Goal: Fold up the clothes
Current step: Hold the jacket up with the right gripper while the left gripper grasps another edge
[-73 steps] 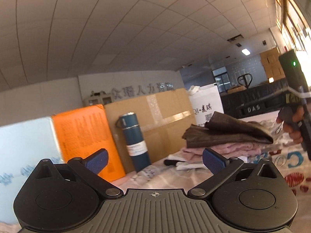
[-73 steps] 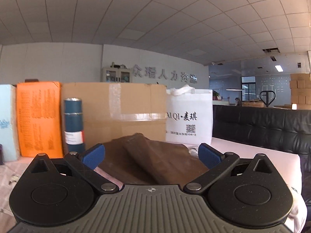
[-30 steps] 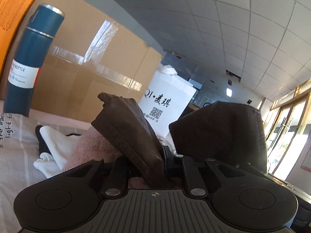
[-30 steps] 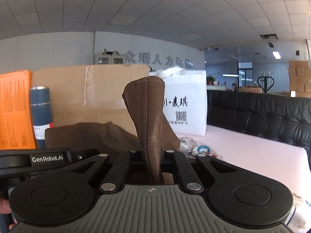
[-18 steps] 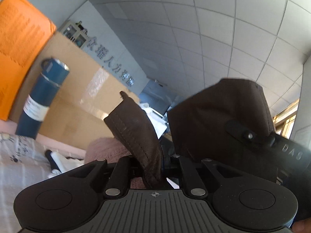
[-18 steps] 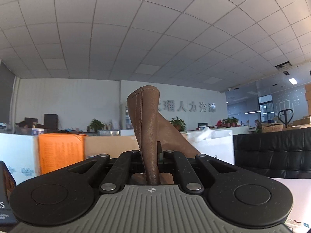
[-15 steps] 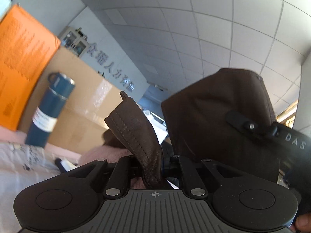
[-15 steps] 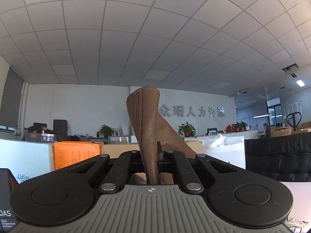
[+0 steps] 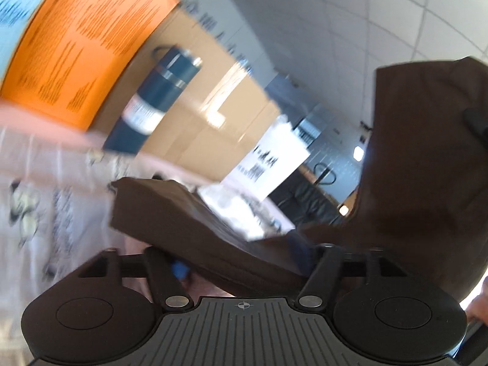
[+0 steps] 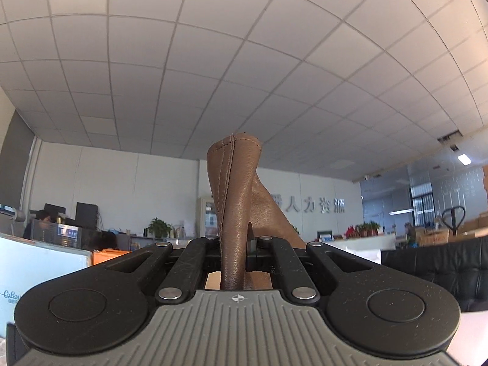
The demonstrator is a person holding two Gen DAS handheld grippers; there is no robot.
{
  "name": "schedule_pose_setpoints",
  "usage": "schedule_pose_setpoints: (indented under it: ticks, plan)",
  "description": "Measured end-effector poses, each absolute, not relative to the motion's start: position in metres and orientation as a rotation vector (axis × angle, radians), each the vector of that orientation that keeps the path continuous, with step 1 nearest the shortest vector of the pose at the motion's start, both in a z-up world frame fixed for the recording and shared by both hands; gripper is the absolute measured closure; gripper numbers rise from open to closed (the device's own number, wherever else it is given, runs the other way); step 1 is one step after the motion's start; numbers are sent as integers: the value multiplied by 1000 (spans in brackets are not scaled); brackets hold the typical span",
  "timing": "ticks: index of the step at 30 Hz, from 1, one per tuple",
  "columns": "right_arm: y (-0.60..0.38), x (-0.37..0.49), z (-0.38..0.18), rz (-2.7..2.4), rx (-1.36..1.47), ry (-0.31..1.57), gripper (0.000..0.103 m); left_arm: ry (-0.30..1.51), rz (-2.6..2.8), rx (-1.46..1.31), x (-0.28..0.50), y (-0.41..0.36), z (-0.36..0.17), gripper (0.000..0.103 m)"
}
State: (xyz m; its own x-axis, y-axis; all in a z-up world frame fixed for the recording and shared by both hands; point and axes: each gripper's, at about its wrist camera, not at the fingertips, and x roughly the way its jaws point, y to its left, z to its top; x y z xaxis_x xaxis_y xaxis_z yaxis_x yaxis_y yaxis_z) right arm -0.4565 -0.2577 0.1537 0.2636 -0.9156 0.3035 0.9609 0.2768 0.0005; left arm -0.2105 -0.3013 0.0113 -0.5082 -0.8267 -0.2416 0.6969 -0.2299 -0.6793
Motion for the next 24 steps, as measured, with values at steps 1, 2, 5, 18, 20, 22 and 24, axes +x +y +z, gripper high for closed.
schedule_pose_setpoints:
  ticks: [1, 2, 5, 18, 20, 22, 24]
  plan:
    - [-255, -454, 155, -1270, -211, -267, 99, 978, -1880, -198, -206, -297, 6, 23]
    - [-253, -451, 155, -1255, -206, -272, 99, 1026, -1872, -227, -201, -292, 0, 23]
    - [-248, -438, 158, -1200, -165, -283, 99, 1157, -1833, -292, -187, -280, -15, 24]
    - [-203, -313, 182, -892, -101, -327, 99, 1213, -1800, -623, -88, -164, -32, 26]
    - [-194, -289, 184, -834, -79, -338, 99, 1135, -1771, -689, -69, -138, -28, 37]
    - [-185, -266, 187, -781, -49, -349, 99, 1033, -1733, -732, -50, -111, -21, 65]
    - [-174, -240, 191, -730, -18, -361, 99, 924, -1687, -773, -33, -83, -13, 67]
